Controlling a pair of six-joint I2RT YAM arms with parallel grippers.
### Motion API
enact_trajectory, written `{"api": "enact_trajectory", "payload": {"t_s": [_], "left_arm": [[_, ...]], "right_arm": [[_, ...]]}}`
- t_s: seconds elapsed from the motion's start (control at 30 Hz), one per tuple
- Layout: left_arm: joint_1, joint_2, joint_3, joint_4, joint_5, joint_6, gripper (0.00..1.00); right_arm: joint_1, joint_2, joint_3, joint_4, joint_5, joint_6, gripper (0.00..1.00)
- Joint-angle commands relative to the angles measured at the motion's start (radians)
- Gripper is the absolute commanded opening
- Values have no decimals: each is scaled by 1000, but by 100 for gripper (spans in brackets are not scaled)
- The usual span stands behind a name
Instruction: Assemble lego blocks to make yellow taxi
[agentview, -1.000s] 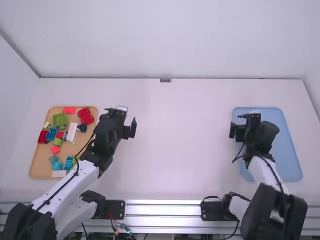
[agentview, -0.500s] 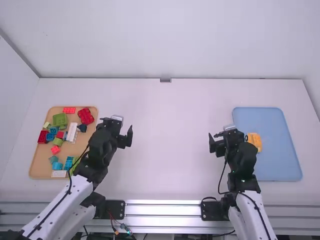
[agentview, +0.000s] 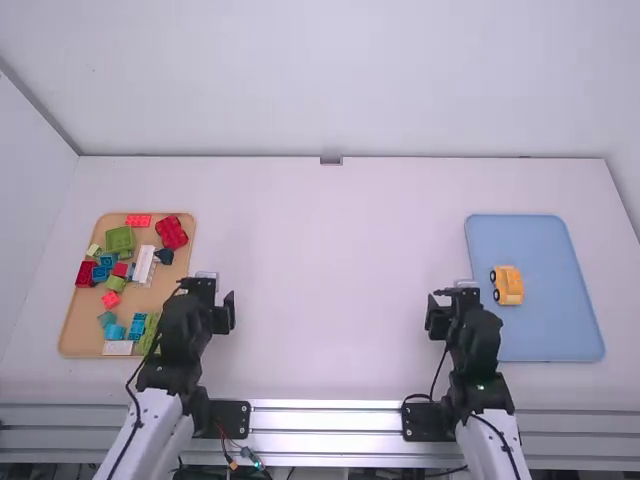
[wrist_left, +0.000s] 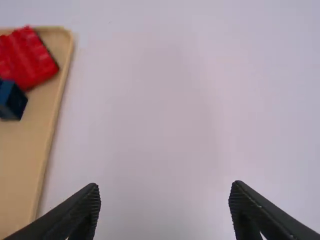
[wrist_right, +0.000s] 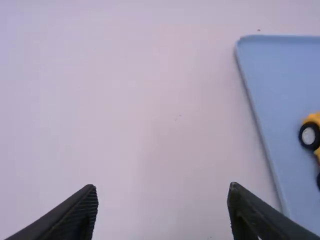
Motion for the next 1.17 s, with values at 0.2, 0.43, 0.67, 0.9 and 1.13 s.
{"api": "enact_trajectory", "payload": {"t_s": [0.2, 0.43, 0.67, 0.9, 1.13], "left_arm": [[24, -213, -91, -4, 22, -3, 49], [24, -362, -91, -4, 22, -3, 34], [24, -487, -91, -4, 22, -3, 21], [24, -577, -91, -4, 22, -3, 12], [24, -577, -91, -4, 22, -3, 3]], "right_arm": [[1, -209, -7, -14, 27, 38, 48], [1, -355, -7, -14, 27, 38, 33], [1, -445, -7, -14, 27, 38, 21], [1, -445, -7, -14, 27, 38, 12], [1, -445, -7, -14, 27, 38, 3]]}}
